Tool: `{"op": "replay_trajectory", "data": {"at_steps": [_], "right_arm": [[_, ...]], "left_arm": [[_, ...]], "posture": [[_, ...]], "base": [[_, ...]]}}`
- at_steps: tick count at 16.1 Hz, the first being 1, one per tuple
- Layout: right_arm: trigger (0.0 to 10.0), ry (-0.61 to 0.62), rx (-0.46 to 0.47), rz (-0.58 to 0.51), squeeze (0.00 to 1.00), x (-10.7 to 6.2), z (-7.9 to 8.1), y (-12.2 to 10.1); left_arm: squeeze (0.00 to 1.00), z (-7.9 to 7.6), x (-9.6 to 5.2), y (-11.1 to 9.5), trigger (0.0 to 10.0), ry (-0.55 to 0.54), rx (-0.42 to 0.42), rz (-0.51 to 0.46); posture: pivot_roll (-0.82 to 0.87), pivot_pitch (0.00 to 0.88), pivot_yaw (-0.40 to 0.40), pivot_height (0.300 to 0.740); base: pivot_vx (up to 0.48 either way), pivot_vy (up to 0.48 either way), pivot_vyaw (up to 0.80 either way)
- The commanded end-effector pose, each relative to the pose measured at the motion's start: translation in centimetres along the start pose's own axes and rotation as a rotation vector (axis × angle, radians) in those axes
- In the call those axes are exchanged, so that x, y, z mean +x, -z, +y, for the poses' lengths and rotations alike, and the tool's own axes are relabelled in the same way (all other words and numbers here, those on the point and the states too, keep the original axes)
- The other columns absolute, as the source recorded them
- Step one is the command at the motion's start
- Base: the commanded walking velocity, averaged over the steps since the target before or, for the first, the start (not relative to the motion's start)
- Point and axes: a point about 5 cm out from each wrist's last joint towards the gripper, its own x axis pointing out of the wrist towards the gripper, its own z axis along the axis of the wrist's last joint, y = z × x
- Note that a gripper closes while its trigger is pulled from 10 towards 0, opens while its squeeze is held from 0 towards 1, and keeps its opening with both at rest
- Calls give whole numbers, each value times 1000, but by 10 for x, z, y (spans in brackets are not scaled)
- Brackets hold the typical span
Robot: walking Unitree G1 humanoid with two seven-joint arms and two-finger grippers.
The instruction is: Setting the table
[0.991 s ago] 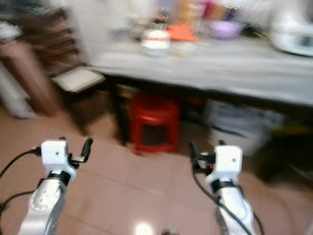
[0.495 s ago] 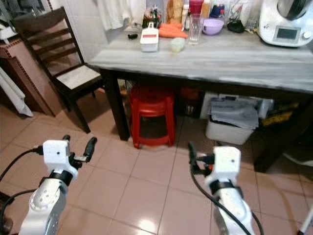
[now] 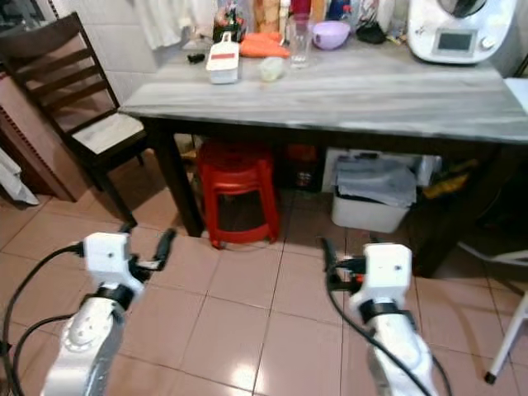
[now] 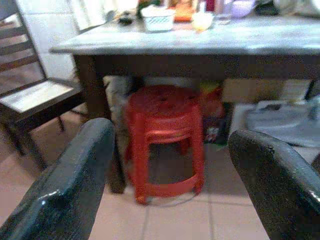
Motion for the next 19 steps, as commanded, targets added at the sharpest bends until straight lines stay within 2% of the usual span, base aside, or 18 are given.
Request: {"op": "replay_trajectory", "data": {"at_steps": [1, 14, 19], "right_arm": [[10000, -15, 15, -17, 0, 3, 7, -5], [10000, 35, 3, -88, 0, 5, 3, -24], [10000, 35, 2, -76, 0, 3, 3, -22]], "left_arm": [[0, 9, -2, -1, 10000, -25, 10, 5], [0, 0, 3, -10, 10000, 16, -40, -25], [0, 0, 3, -10, 10000, 21, -46, -23]], "posture": [[-73, 55, 54, 740], [-81, 57, 50, 740], [-81, 54, 49, 740]], "base": [[0, -386, 0], [0, -382, 0], [0, -360, -554]]}}
